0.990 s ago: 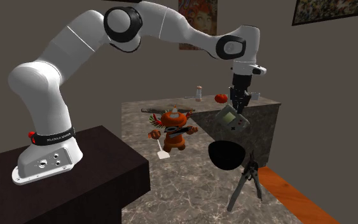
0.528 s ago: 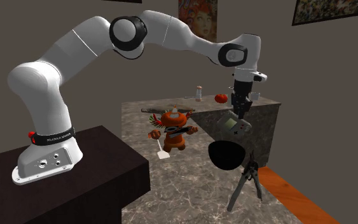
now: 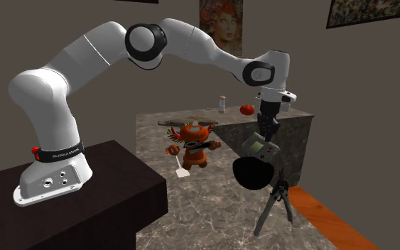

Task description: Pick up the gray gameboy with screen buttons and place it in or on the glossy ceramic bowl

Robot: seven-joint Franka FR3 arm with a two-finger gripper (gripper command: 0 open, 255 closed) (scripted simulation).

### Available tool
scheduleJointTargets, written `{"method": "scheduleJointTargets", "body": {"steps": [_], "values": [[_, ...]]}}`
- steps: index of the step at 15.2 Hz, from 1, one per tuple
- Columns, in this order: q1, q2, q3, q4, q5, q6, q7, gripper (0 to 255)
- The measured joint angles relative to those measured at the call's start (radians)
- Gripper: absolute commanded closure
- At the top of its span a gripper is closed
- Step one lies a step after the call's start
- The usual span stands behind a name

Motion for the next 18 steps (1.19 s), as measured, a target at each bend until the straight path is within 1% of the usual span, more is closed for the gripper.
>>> {"method": "scheduleJointTargets", "body": {"steps": [2, 5, 12, 13, 18], "values": [[-0.003, 0.018, 0.003, 0.005, 0.003, 0.013, -0.002, 255], [0.001, 0.027, 0.006, -0.022, 0.007, 0.048, -0.007, 255], [-0.002, 0.044, 0.008, -0.015, 0.009, 0.059, -0.007, 255], [-0.002, 0.044, 0.008, -0.015, 0.009, 0.059, -0.007, 0], [-0.002, 0.044, 0.008, -0.015, 0.009, 0.059, -0.007, 0]]}}
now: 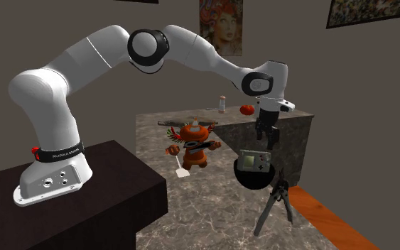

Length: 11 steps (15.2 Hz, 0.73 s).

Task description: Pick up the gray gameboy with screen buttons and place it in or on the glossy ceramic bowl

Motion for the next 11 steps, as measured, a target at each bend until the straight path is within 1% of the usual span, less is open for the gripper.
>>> {"method": "scheduleJointTargets", "body": {"steps": [2, 4, 5, 11], "values": [[0.0, -0.009, -0.001, -0.001, -0.001, -0.008, 0.0, 0], [0.001, -0.037, -0.007, 0.007, -0.007, -0.043, 0.004, 0], [-0.003, -0.038, -0.008, 0.035, -0.01, -0.071, 0.008, 0], [-0.001, -0.061, -0.011, 0.02, -0.013, -0.08, 0.007, 0]]}}
